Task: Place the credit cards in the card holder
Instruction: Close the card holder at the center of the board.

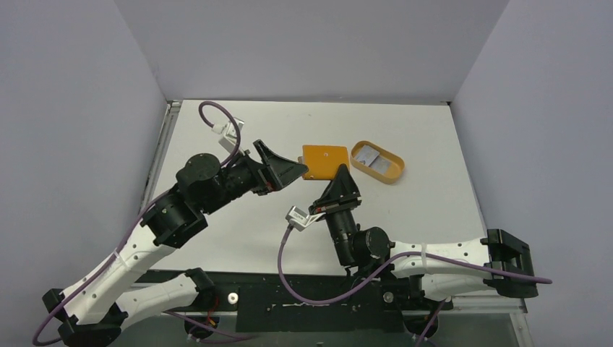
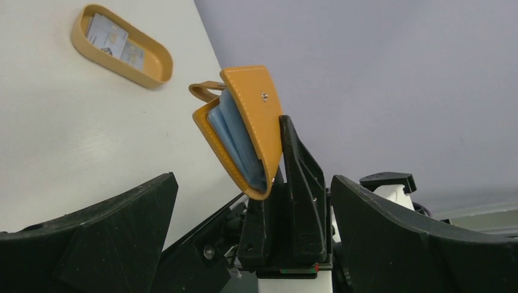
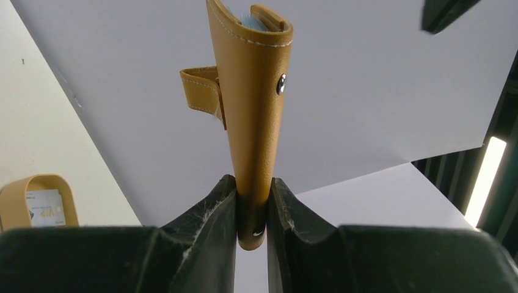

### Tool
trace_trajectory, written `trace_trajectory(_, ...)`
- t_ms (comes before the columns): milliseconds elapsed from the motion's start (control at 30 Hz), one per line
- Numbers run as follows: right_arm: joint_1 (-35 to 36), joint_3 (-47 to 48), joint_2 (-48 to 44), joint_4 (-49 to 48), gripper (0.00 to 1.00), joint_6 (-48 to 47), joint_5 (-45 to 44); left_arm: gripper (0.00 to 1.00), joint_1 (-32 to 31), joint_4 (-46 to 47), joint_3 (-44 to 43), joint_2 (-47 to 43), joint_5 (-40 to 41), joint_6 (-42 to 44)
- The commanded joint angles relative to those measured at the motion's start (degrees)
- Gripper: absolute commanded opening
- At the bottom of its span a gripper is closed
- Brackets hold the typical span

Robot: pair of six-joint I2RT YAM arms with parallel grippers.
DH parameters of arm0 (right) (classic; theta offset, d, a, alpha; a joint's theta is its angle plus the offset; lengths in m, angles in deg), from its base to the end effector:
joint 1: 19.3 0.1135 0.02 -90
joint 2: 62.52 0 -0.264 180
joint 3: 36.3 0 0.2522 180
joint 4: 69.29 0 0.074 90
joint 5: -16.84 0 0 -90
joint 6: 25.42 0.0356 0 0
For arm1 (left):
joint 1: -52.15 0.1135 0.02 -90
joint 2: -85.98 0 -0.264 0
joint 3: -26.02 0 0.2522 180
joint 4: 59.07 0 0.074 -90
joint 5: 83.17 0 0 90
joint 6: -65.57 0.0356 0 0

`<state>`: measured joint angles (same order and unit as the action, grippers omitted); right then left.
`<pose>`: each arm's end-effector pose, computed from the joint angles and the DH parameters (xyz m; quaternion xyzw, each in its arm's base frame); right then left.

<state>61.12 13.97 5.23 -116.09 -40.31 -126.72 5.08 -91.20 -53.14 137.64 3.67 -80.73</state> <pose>0.0688 0.2354 0.3287 -0.4685 0.3676 -0.3857 0.7047 0.1274 -0.1398 0.4282 -0.0405 0.7339 -0.5443 0.4043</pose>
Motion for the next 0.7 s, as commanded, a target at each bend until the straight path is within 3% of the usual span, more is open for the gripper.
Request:
trace_trajectory(0, 0.7, 0.36, -0.26, -5.72, 0.0, -2.59, 1.01, 0.97, -1.23, -2.47, -3.18, 0.96, 5.25, 1.02)
trace_trajectory(300, 1.11, 1.16, 0.6, -6.58, 0.0, -3.22, 0.52, 0.95, -1.36, -0.09, -3.9, 4.22, 5.94, -2.78)
trace_trajectory(667, 1.16, 1.45, 0.86, -6.38, 0.0, -3.13, 0.13, 0.58, -2.01, 1.23, -7.46, 8.91, 3.21, -7.25)
